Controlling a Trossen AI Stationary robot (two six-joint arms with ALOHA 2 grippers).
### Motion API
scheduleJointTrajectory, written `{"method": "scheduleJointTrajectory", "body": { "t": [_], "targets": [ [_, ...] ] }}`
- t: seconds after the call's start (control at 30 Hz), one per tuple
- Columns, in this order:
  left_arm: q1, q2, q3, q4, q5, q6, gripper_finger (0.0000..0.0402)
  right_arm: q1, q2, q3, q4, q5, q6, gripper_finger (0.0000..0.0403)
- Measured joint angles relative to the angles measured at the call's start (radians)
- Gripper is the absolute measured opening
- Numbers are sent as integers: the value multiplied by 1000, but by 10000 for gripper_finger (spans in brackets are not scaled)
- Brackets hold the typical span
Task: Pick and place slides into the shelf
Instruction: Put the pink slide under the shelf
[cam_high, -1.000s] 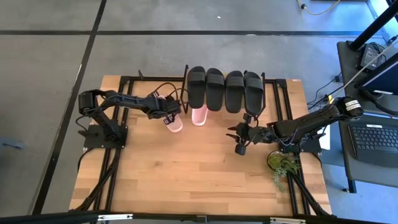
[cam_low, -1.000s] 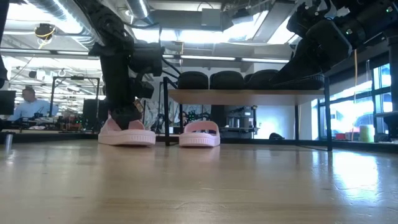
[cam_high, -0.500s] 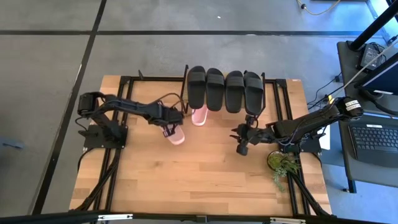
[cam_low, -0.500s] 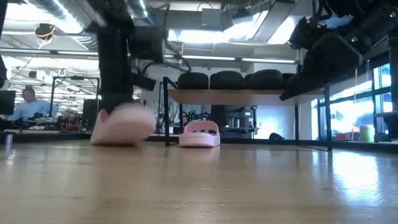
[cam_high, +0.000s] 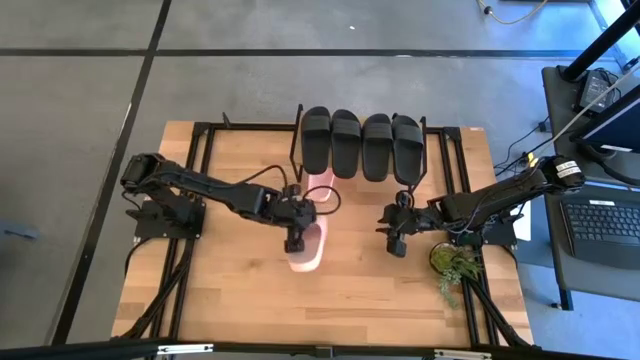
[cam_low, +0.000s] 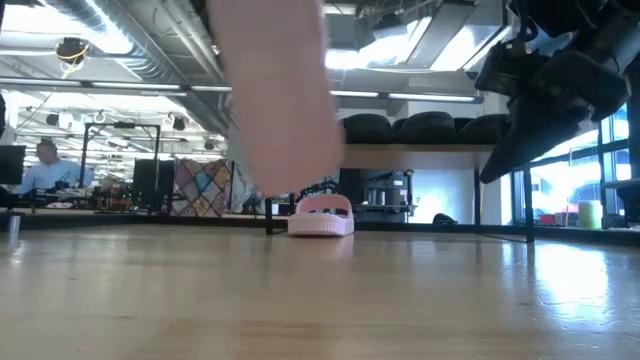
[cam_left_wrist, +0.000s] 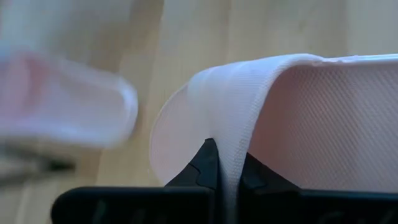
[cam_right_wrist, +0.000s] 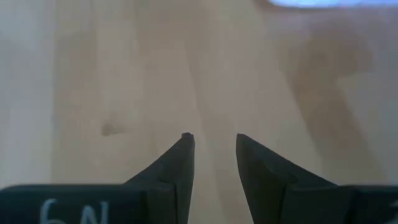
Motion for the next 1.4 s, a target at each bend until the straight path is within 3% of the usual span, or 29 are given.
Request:
{"method": "scheduleJointTrajectory", "body": {
  "t": [0.33, 0.57, 0.87, 1.07, 1.4],
  "targets": [
    [-9, 157, 2, 420, -216, 346, 2, 0, 0, 0, -16, -36, 58, 120],
    [26, 323, 107, 437, -338, 378, 1, 0, 0, 0, -16, -55, 80, 120],
    [73, 504, 248, 410, -393, 411, 1, 0, 0, -1, 3, -52, 98, 120],
    [114, 530, 256, 398, -409, 412, 5, 0, 0, -1, 4, -52, 105, 120],
    [117, 530, 257, 397, -381, 389, 53, 0, 0, -1, 6, -52, 102, 120]
  ]
}}
